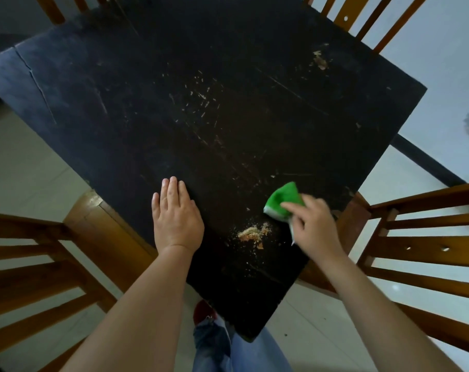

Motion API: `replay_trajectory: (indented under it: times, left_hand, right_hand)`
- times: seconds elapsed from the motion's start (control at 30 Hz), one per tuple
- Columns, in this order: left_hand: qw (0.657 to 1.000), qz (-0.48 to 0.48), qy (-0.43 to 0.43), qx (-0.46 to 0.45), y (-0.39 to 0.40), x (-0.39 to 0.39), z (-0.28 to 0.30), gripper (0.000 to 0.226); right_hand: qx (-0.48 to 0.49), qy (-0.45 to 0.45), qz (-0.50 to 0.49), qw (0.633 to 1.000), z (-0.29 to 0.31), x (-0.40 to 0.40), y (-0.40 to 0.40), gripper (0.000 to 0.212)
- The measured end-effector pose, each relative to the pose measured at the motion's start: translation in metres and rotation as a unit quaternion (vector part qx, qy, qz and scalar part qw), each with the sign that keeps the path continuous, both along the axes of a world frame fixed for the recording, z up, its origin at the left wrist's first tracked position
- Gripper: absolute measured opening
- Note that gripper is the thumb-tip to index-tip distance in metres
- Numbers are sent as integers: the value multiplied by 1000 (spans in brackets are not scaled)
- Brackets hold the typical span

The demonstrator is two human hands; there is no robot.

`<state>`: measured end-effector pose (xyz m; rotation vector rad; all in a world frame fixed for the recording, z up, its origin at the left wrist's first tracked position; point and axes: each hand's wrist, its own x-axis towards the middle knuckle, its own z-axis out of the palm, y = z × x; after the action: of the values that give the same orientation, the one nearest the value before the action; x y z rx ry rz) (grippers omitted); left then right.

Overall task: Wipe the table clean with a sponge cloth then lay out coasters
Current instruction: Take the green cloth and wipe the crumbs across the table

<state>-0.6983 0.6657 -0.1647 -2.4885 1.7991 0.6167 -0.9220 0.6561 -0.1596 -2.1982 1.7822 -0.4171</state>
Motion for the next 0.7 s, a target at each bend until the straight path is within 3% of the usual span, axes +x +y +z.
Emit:
replay_trajectory:
  times: [0.13,0.23,0.4,0.57,0.7]
  left_hand:
    - [1000,-1,-2,-4,1,-1,1,51]
    - [1000,1,-5,-13,2,-1,-1,51]
    - [1000,-2,-1,-13,1,1,-1,52]
    - [1000,-3,0,-13,1,3,-1,52]
    - [1000,-2,1,-13,1,2,0,52]
  right_hand:
    - [-23,-50,13,998,19,9,-2,29]
    - [-70,-19,-38,997,29,13,-49,30]
    - [3,53,-75,996,10,23,-98,37]
    - [-10,23,68,997,0,36,-41,33]
    - [45,-15,193,980,19,37,-9,28]
